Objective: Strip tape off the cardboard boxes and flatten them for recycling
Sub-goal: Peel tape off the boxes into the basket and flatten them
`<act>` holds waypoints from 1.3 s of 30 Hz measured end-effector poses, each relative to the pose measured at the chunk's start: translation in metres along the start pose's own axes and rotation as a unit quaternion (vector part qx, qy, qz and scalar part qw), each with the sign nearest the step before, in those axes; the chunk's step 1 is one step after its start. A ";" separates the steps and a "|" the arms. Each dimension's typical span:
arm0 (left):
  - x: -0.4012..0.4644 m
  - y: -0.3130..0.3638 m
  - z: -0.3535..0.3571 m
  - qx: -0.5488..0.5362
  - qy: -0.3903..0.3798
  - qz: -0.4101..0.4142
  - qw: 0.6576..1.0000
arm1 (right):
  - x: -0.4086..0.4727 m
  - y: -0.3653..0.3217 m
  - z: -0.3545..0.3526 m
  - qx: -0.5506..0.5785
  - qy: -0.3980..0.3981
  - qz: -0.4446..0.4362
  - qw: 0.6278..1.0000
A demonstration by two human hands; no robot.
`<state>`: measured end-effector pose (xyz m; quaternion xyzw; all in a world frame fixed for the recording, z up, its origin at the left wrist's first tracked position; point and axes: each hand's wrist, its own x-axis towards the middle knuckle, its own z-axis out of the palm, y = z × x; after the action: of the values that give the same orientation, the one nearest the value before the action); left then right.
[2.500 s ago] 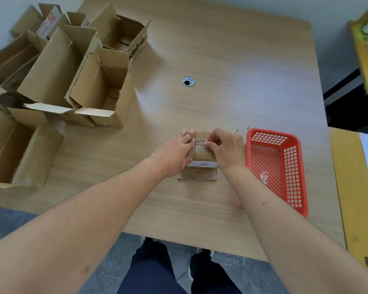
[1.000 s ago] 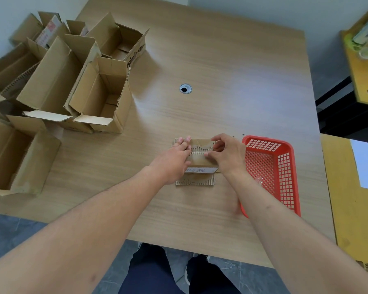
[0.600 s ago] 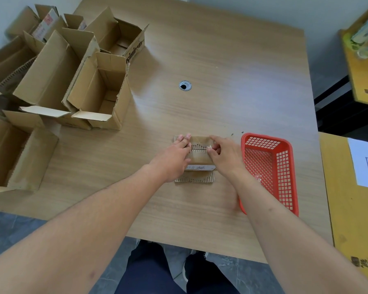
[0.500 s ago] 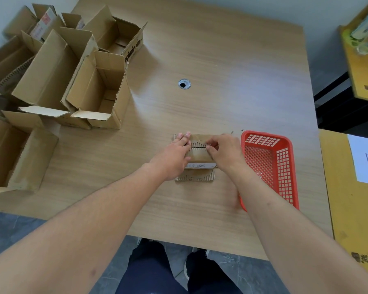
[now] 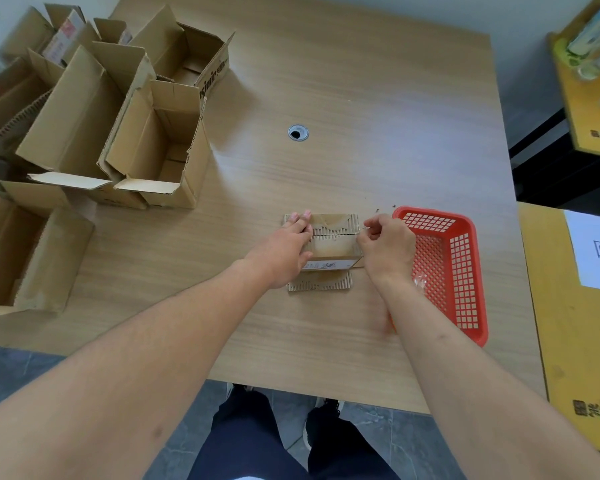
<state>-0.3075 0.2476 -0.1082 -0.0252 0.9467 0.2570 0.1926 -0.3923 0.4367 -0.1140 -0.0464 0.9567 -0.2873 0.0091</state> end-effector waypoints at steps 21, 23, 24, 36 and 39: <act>0.005 0.006 -0.003 0.047 -0.018 -0.013 0.999 | 0.017 0.002 -0.006 -0.048 -0.149 -0.104 0.982; 0.010 0.016 -0.009 0.103 -0.030 -0.026 0.994 | 0.017 0.003 -0.006 -0.028 -0.130 -0.074 0.988; 0.013 0.022 -0.011 0.127 -0.032 -0.038 0.991 | 0.016 0.003 -0.006 -0.021 -0.119 -0.065 0.991; 0.023 0.047 0.013 0.123 -0.024 -0.018 0.992 | -0.005 0.011 0.011 0.387 -0.122 0.238 0.882; 0.023 0.045 0.014 0.132 -0.023 -0.015 0.991 | -0.009 0.012 0.014 0.449 -0.097 0.306 0.834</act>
<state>-0.3301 0.2947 -0.1065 -0.0075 0.9671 0.1273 0.2200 -0.3840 0.4399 -0.1320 0.2304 0.6821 -0.6618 0.2090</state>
